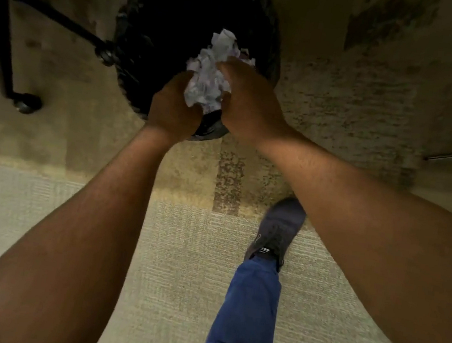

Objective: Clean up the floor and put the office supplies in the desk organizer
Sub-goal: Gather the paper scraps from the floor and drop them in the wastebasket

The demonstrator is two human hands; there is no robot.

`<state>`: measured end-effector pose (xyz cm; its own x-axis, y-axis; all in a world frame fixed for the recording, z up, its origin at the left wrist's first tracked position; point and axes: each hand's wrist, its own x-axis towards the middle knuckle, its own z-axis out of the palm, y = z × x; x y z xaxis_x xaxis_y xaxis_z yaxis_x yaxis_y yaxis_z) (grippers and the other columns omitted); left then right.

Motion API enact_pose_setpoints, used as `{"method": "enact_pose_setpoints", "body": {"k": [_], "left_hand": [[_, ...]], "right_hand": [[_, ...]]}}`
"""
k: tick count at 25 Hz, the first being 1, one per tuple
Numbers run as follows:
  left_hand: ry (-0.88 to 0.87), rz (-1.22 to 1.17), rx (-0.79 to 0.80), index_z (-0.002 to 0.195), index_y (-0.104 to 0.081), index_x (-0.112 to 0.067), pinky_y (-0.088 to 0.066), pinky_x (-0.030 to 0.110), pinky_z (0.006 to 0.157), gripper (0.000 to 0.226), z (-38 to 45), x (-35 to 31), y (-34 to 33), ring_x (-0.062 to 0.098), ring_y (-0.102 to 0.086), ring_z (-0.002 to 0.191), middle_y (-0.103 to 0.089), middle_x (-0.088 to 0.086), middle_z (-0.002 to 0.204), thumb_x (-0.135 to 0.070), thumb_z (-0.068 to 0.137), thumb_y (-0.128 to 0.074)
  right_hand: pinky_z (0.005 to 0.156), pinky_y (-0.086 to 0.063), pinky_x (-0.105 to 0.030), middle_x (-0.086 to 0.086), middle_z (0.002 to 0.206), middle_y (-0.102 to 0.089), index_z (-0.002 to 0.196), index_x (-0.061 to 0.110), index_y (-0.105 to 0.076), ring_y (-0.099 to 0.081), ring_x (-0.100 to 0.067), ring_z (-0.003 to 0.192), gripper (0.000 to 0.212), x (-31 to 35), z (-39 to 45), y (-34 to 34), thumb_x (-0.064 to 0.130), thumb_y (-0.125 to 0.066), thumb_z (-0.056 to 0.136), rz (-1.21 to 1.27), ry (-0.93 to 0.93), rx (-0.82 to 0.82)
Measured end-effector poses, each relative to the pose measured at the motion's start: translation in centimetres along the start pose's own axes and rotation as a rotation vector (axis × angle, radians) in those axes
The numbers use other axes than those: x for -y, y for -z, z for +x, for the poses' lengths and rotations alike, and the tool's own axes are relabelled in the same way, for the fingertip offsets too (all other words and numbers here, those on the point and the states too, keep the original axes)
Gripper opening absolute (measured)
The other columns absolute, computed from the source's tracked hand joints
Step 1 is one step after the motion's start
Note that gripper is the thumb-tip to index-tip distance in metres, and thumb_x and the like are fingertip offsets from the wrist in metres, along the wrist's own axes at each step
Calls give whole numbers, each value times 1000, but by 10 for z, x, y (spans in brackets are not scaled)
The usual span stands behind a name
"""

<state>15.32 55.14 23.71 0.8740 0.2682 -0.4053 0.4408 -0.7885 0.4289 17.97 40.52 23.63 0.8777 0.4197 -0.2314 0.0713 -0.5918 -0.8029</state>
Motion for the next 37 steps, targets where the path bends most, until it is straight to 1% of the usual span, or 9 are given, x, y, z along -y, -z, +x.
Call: {"method": "enact_pose_setpoints", "body": {"k": [4,6,10,14,18,22,26,32,37], "left_hand": [[-182,-15,-335,132,-54,-8,-36,9,94,42,-41,-3,-27,15,-59,114,-63,9,125,-22,93,-51],[-305,-65,-384,127,-57,-6,-39,13,99,37,-73,-13,-57,5,-59,112,-63,6,124,-22,94,-51],[-354,29,-132,112,-62,-4,-46,40,93,29,-138,-48,-136,33,-58,107,-64,17,110,-23,96,-47],[-486,208,177,118,-60,-3,-38,36,98,32,-185,-92,-222,35,-54,114,-61,19,122,-24,97,-50],[-608,345,477,125,-59,-3,-39,40,105,36,-224,-129,-306,35,-51,124,-58,18,131,-23,95,-53],[-672,400,622,120,-63,-9,-41,35,98,31,-260,-159,-386,31,-55,114,-64,13,121,-20,91,-54],[-672,412,722,121,-63,-13,-45,36,95,31,-293,-169,-468,28,-54,113,-61,10,119,-22,92,-55],[-667,461,700,135,-50,-23,-48,40,84,43,-313,-178,-563,31,-55,109,-57,12,120,-30,92,-54],[-729,609,569,116,-57,-22,-43,35,71,32,-301,-189,-596,31,-59,98,-58,9,112,-33,87,-62]], "right_hand": [[82,-43,-36,-17,116,-56,119,5,-58,-53,-33,104,39,-30,-63,0,5,-57,80,-52,-66,-372],[78,-44,-38,-17,103,-59,108,4,-62,-55,-32,91,31,-61,-113,-1,7,-60,77,-93,-111,-476],[85,-46,-39,-13,110,-58,113,6,-59,-54,-28,100,27,-139,-217,10,17,-56,89,-156,-313,-377],[97,-43,-41,-10,124,-57,125,9,-54,-52,-28,114,38,-211,-312,34,24,-54,90,-208,-489,-301],[94,-44,-42,-14,121,-56,122,7,-54,-52,-33,110,40,-272,-403,46,23,-56,86,-252,-633,-251],[84,-44,-42,-14,111,-59,114,11,-57,-54,-34,103,32,-336,-478,28,25,-55,84,-261,-875,-160],[91,-41,-36,-13,119,-59,121,15,-56,-53,-31,114,33,-403,-530,-4,20,-54,88,80,-1227,-209],[69,-48,-38,-11,108,-60,131,18,-43,-62,-32,95,46,-452,-548,-40,36,-56,91,-252,-1006,-140],[59,-37,-32,-8,96,-62,125,21,-44,-63,-28,82,33,-471,-546,-41,25,-52,94,-461,-876,-70]]}}
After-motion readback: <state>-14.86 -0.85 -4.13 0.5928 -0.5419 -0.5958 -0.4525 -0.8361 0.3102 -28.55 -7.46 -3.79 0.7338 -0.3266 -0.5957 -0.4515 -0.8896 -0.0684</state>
